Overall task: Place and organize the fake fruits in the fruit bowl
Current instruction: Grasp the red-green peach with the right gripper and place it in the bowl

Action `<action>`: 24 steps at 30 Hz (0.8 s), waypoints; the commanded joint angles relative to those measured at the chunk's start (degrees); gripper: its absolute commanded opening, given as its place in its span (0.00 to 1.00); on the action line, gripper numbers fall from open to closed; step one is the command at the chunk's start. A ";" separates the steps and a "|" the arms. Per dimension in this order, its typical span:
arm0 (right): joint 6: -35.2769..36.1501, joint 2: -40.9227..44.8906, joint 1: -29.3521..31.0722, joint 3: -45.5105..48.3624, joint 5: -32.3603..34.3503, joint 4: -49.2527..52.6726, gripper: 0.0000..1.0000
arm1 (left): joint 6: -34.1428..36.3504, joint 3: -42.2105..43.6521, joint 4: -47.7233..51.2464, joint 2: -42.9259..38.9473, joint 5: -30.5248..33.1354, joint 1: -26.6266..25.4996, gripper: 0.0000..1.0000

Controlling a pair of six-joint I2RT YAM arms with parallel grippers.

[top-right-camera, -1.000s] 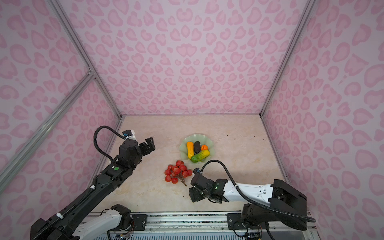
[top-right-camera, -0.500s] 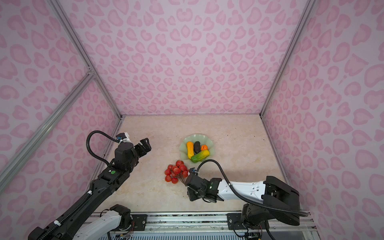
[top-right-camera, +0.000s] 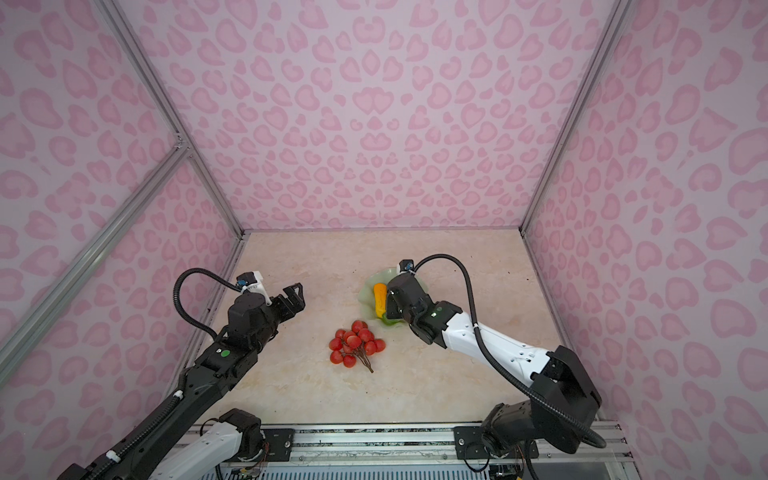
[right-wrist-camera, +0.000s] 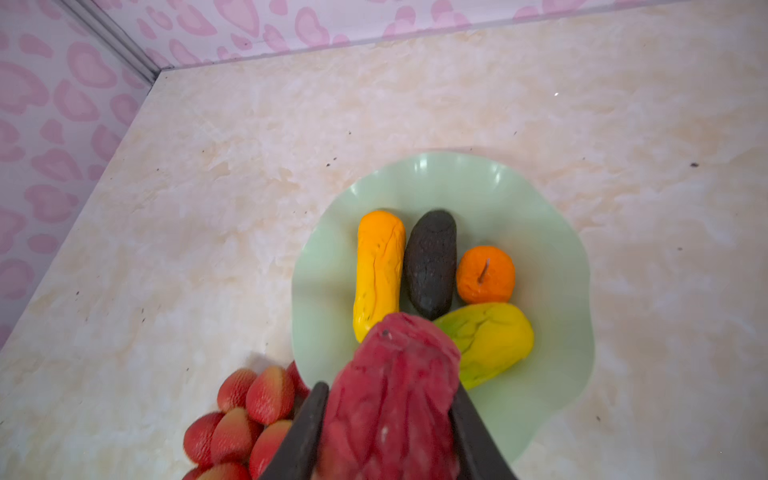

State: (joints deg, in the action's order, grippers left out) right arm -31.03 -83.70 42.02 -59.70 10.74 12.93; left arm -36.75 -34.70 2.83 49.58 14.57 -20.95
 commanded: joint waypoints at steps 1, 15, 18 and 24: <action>5.81 -6.36 -3.78 -4.26 -0.72 -3.82 0.30 | 1.50 0.50 -1.42 -0.95 -2.35 0.11 0.96; 8.88 -28.76 -11.08 -19.89 -2.53 0.16 0.35 | 2.52 1.56 -0.58 -2.88 -5.51 0.12 0.96; 9.03 -29.18 -11.06 -19.69 -1.26 0.61 0.52 | 2.65 1.65 -0.70 -2.41 -5.64 0.04 0.96; 10.37 -25.97 -11.19 -18.96 -0.90 0.65 0.70 | 2.75 1.28 -0.90 -1.23 -6.00 0.11 0.96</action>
State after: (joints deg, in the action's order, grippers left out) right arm -21.78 -111.11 30.81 -79.11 8.64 13.63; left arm -34.41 -33.23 3.16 47.94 8.99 -20.95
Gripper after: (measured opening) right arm 0.694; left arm 0.962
